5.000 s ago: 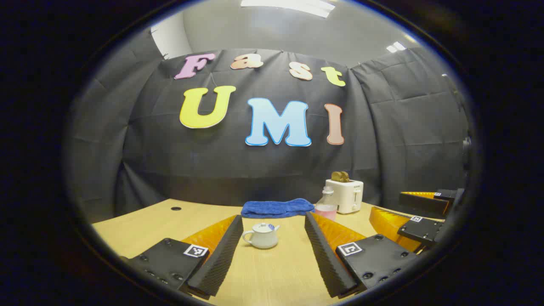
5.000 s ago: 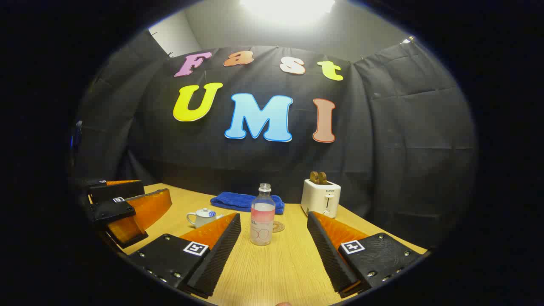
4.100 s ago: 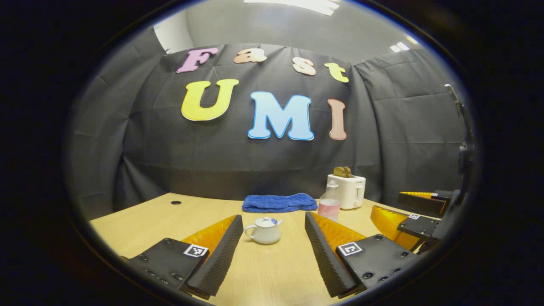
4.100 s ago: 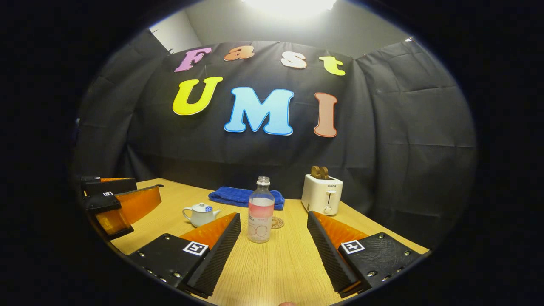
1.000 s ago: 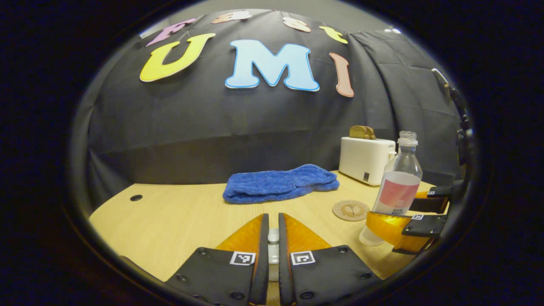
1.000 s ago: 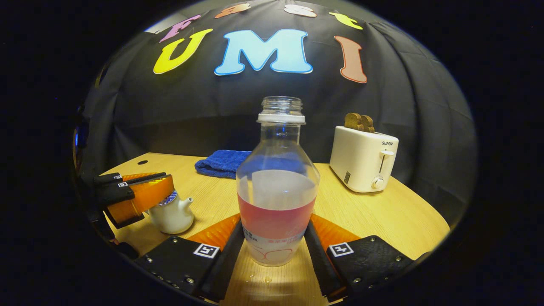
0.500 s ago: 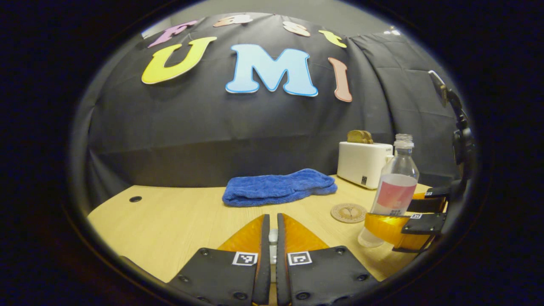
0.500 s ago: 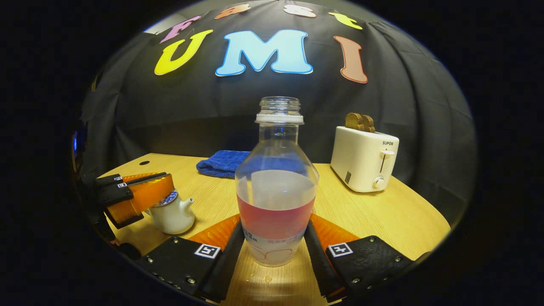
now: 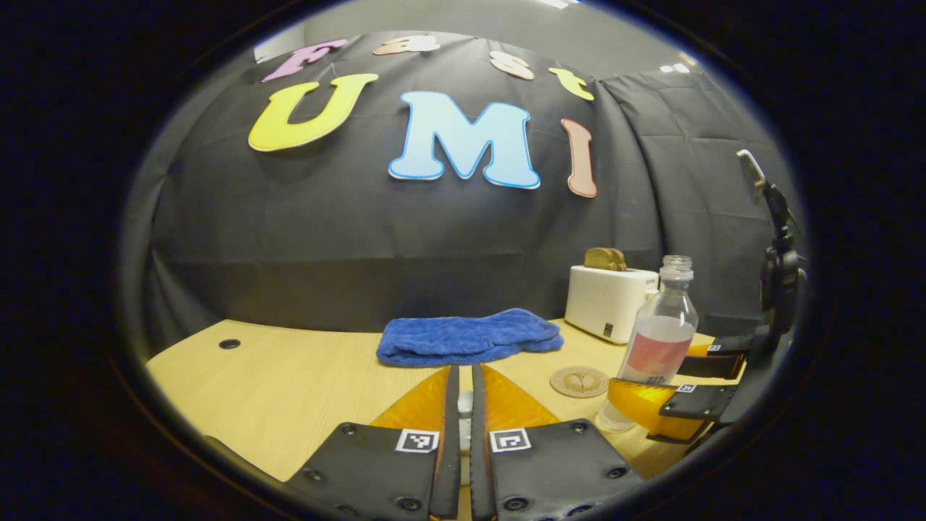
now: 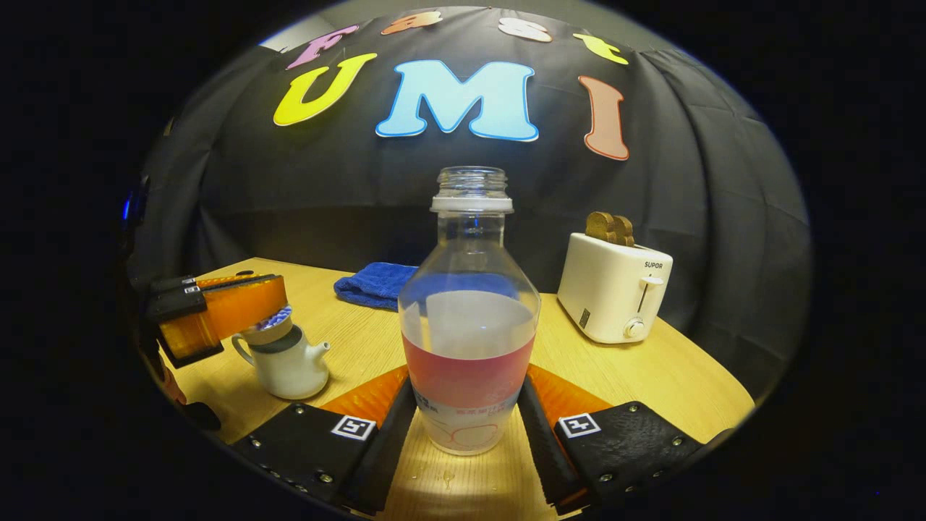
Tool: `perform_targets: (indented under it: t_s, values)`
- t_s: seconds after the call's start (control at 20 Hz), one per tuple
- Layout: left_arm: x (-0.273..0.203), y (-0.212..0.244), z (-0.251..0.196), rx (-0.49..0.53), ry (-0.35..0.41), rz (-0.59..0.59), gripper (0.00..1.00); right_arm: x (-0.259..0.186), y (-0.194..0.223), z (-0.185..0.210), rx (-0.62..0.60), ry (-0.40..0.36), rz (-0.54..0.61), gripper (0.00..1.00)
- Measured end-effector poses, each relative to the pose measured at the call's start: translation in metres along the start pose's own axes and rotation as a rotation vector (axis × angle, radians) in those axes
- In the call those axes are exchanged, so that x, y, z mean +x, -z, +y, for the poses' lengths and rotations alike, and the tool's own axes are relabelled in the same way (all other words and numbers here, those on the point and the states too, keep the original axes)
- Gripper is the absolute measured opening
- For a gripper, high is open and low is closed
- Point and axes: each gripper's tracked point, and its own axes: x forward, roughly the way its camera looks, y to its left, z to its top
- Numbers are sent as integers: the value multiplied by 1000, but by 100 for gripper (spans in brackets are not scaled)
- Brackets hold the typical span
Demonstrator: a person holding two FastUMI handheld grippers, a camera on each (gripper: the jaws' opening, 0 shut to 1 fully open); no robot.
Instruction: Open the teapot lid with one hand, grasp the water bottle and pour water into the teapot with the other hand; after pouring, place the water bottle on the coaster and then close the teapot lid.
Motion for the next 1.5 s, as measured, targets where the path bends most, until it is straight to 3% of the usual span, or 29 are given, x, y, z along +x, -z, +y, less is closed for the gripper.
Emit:
perform_targets:
  t_s: [0.25, 0.35, 0.55, 0.85, 1.25, 1.5]
  values:
    - [-19, -11, 21, -12, -14, -17, 12, -11, -11, -5, -107, 35, -11, 77]
    - [-31, -13, 41, -20, -30, -19, 12, -14, -11, -8, -209, 75, 6, 77]
    - [-53, -17, 88, -27, -70, -47, 12, -20, -7, 7, -391, 58, 55, 77]
    - [-62, -6, 126, -75, -96, -52, 12, -21, -15, 19, -728, 122, 81, 77]
    - [-71, -15, 137, -168, -93, -93, 12, -6, -25, 24, -1034, 155, 107, 77]
    - [-63, 1, 132, -193, -76, -56, 12, 12, -39, 23, -1251, 163, 99, 77]
